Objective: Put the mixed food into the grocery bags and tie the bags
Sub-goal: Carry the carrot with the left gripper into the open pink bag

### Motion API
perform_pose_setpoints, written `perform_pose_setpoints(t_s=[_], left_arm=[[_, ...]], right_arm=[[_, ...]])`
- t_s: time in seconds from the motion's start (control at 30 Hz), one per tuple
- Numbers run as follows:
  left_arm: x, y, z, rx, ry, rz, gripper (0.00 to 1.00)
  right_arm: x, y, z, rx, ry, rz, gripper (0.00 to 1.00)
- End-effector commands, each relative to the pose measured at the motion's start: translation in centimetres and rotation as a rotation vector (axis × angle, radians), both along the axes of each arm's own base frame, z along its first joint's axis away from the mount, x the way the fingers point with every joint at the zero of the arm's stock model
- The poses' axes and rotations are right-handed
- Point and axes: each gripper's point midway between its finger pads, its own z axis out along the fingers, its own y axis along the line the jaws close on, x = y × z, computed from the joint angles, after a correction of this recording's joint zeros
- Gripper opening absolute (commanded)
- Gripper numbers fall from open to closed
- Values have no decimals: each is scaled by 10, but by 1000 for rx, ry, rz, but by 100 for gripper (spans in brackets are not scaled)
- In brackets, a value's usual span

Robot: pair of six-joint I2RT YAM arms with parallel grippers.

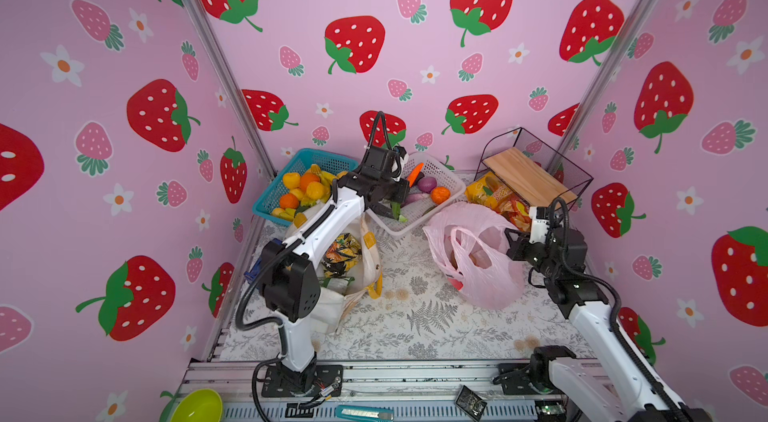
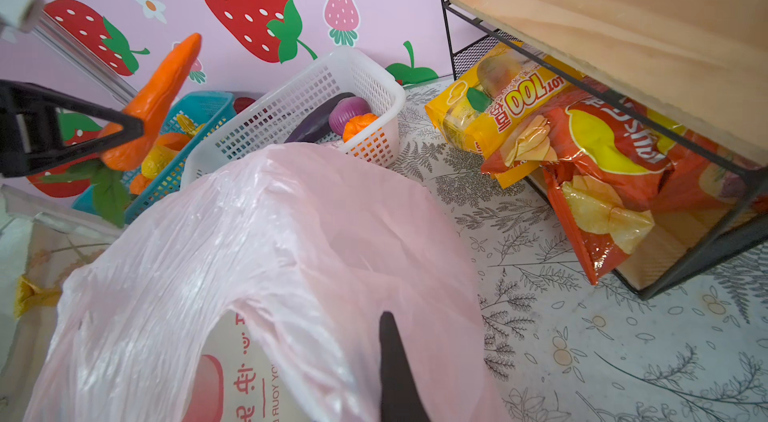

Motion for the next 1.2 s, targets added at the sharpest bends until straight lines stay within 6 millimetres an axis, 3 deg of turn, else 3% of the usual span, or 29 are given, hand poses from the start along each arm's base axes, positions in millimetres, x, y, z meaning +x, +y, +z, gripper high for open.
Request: perform_pose_setpoints(t_s=[0.0,0.13,0.23,0.37,0.53,0.73,1.17], left_arm=[[-32,0,20,29,-115,-13,14],[-98,-5,16,137,-202,-129,14],[-135,-7,5,220,-206,-194,14],[-166,-8,-18,318,-150,-261,14],[-195,-33,-36,381,-144,-404,13],[-202,-53,-51,449,-116,-489,13],[-163,-87,-61,555,-14,-400,13]], right_arm=[[-1,-3,9,12,-38,-15,0],[-2,-1,18,26,-70,-4,0],[-3,4,24,61,-91,19,0],[-3,10,22,87,-80,43,0],[-3,13,14,113,-63,59,0],[-6,15,10,110,-49,71,0],[-7,21,8,131,-42,103,0]])
